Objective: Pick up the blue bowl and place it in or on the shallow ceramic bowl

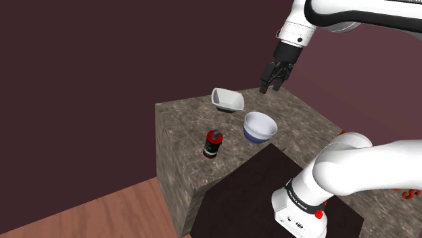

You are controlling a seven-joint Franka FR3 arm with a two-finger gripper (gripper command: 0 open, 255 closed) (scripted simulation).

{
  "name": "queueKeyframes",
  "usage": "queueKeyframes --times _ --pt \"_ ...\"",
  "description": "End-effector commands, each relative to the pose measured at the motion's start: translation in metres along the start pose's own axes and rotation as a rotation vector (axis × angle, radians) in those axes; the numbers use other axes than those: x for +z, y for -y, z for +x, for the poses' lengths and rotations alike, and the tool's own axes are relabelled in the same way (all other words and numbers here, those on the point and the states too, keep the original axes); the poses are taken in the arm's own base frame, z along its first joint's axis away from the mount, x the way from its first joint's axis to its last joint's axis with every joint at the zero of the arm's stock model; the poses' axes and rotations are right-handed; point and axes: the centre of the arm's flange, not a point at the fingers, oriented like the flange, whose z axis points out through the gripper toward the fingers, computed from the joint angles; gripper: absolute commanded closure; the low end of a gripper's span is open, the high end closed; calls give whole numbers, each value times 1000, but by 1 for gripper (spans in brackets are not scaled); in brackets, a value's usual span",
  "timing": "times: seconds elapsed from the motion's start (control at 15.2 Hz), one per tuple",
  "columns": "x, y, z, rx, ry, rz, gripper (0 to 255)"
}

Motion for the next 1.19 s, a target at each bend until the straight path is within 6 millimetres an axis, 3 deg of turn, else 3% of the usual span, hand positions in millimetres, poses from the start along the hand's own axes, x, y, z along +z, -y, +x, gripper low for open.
queueKeyframes --times 0.0,1.12 --pt "0 0 0 0 0 0 0" --pt "119 -193 38 -5 -4 43 0"
